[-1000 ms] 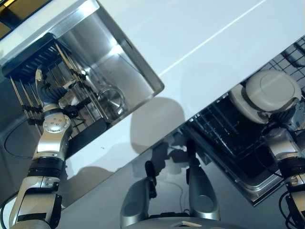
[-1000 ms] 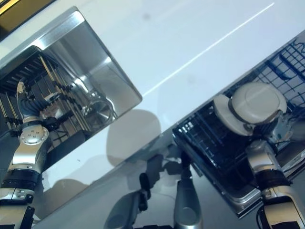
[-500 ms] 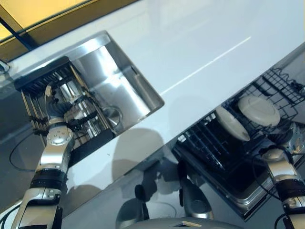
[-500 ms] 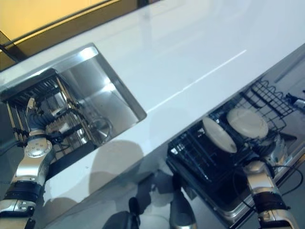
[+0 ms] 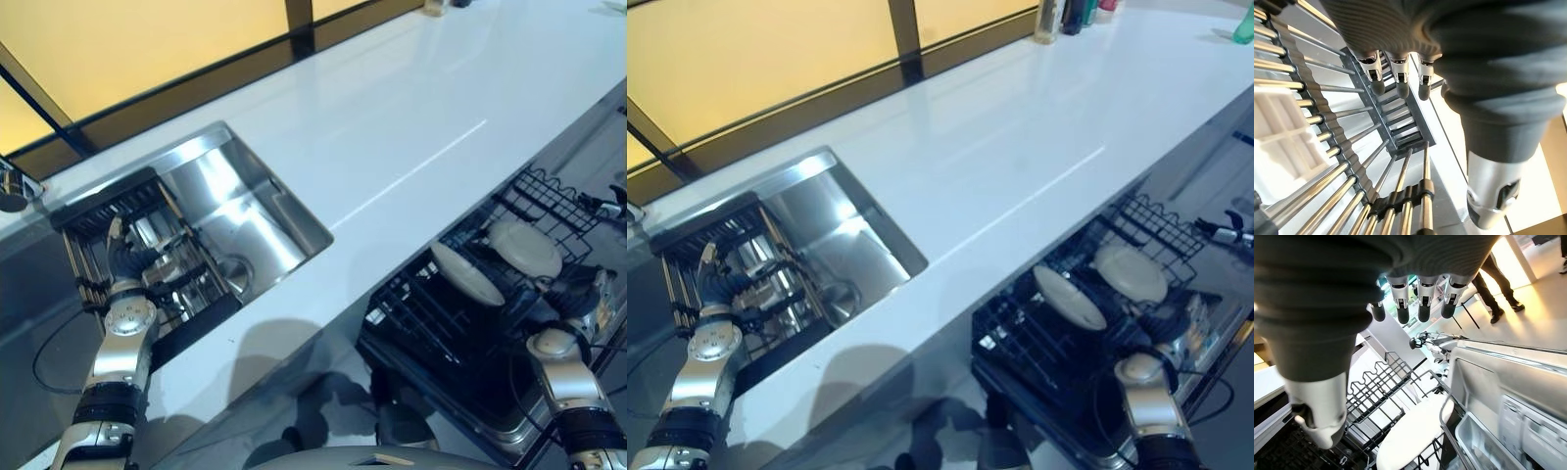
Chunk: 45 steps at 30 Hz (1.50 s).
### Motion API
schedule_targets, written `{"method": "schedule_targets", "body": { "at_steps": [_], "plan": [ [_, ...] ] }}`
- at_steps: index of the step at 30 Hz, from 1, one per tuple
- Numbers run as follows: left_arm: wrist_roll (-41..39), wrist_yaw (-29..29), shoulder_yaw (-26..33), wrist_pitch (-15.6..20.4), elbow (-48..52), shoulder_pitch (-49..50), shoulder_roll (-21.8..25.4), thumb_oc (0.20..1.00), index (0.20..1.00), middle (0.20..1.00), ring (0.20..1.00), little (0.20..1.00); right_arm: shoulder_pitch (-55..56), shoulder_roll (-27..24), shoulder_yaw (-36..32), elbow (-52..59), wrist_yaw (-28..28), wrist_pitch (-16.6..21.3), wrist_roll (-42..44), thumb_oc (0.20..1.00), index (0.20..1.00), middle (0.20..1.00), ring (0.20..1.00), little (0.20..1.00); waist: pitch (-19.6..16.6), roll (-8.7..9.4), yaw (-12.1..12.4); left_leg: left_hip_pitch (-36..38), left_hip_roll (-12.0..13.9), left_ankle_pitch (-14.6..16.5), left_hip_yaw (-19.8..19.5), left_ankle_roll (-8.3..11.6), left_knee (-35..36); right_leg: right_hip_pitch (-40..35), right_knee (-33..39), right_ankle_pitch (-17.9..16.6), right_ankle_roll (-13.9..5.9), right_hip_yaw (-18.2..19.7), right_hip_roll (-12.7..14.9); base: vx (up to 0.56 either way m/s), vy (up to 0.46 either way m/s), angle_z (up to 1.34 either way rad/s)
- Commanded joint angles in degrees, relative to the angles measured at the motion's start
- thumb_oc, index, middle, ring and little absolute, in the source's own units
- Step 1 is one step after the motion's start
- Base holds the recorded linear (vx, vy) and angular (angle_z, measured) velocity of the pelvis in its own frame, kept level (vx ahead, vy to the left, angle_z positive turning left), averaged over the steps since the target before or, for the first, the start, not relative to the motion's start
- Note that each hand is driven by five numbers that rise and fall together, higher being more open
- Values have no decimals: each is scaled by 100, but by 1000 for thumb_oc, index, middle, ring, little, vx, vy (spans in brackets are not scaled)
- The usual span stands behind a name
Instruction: Pick up plates and place into dishwasher.
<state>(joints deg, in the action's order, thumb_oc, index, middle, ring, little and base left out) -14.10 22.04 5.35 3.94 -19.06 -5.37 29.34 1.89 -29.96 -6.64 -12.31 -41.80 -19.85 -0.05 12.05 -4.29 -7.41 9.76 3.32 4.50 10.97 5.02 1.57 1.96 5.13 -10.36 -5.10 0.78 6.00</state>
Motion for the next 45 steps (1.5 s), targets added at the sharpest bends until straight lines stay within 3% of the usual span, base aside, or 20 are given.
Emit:
{"method": "schedule_targets", "body": {
  "at_steps": [1,13,22,29,36,45],
  "plan": [
    [343,56,-95,325,99,505,-41,1000,1000,1000,1000,1000,-111,-113,-385,284,-100,393,296,1000,1000,1000,1000,1000,5,31,-19,-853,-540,180,82,-734,-630,297,-884,929,40,122,-257,-39,54,-2],
    [-21,423,-491,443,-148,245,-286,1000,1000,1000,1000,1000,-339,-372,-546,412,-283,796,1104,1000,1000,1000,1000,1000,546,-612,-404,-1113,-727,96,258,-773,-845,852,-1339,964,16,415,-37,-49,116,-10],
    [-246,616,-784,571,-234,-46,-356,1000,1000,1000,1000,1000,-725,-463,-514,145,14,1166,1936,1000,1000,1000,1000,1000,883,-931,-505,-1460,-802,74,397,-773,-994,1296,-1488,954,21,503,62,-50,63,-14],
    [-424,707,-950,601,-263,-201,-352,1000,1000,1000,1000,1000,-1154,-621,-390,24,78,1454,1925,1000,1000,1000,1000,1000,1103,-1063,-467,-1740,-825,60,433,-757,-1112,1582,-1540,926,47,486,115,-32,33,-8],
    [-507,808,-1026,773,-293,-223,-282,1000,1000,1000,1000,1000,-1728,-875,-419,335,-571,1410,1625,1000,1000,1000,1000,1000,1231,-1044,-386,-2027,-776,103,417,-704,-1221,1829,-1571,964,63,434,79,-35,-15,-2],
    [-520,800,-1079,676,-146,-287,-259,1000,1000,1000,1000,1000,-2204,-1017,-214,27,79,1136,1598,1000,1000,1000,1000,1000,1333,-1055,-264,-2309,-813,112,315,-717,-1448,2069,-1672,942,87,381,113,0,0,0]
  ]
}}
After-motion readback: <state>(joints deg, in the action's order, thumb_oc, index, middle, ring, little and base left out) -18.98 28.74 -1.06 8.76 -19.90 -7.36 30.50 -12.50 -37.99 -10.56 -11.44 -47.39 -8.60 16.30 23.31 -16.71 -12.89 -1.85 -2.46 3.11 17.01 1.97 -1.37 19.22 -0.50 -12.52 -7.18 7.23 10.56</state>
